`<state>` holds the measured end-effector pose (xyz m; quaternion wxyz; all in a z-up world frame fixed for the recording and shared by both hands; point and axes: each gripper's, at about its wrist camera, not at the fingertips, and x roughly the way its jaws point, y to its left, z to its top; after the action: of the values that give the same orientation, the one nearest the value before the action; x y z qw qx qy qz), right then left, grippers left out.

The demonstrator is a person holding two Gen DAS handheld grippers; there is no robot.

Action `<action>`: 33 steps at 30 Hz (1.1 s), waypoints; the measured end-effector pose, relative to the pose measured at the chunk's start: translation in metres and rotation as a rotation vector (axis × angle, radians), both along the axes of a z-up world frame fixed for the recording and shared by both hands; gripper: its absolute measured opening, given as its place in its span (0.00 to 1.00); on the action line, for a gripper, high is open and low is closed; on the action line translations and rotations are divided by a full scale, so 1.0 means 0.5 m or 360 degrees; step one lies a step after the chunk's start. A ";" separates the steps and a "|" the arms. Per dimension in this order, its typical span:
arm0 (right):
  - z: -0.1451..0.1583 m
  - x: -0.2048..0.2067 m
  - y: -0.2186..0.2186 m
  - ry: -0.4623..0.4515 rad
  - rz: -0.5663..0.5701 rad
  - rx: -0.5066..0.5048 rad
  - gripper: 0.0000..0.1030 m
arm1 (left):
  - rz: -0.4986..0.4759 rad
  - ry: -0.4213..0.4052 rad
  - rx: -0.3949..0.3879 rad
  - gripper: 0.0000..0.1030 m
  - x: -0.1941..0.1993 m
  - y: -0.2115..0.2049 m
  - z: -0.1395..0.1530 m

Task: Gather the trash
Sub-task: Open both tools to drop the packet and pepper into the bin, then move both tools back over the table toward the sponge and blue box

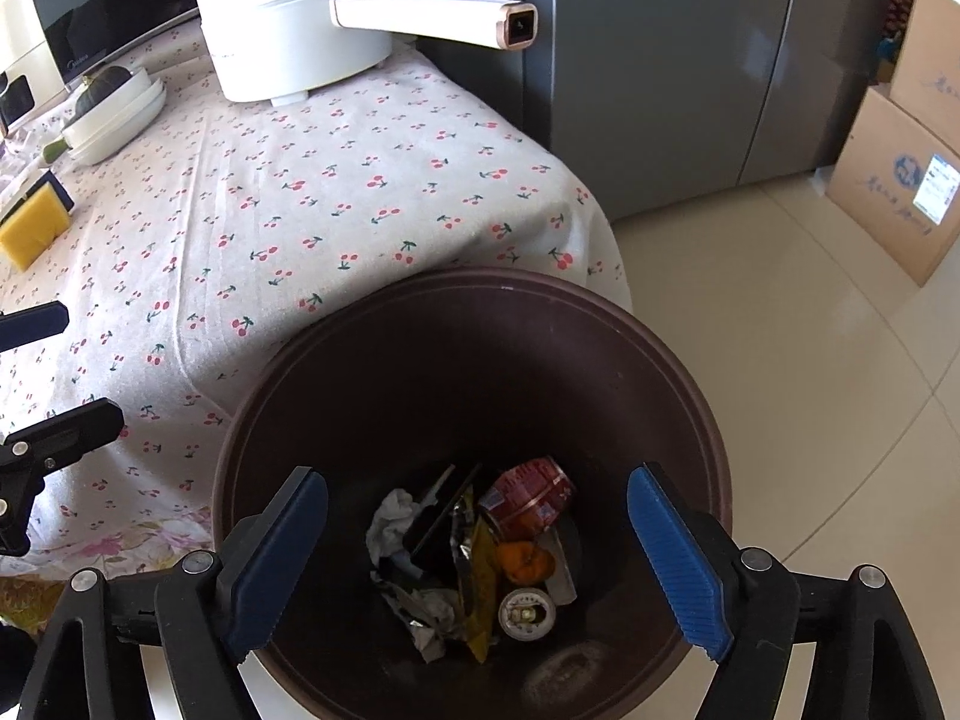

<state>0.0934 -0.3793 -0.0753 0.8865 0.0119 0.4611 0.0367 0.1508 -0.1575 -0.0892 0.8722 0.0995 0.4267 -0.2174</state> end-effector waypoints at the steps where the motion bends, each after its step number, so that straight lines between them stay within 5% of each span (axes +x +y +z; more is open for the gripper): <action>1: 0.002 0.003 0.004 0.0001 0.0003 0.0002 0.84 | 0.0020 0.0004 -0.0005 1.00 0.002 0.008 0.002; 21: 0.051 0.088 0.218 -0.0020 0.0195 0.0041 0.88 | 0.0701 -0.0047 -0.0244 1.00 0.056 0.355 0.075; 33: 0.064 0.164 0.417 -0.0034 0.0361 0.0002 0.89 | 0.1144 -0.0041 -0.0187 1.00 0.058 0.632 0.071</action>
<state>0.1756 -0.1708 -0.0436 0.8815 -0.0403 0.4501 0.1372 0.1796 0.1584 -0.0539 0.9024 -0.1045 0.4101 0.0804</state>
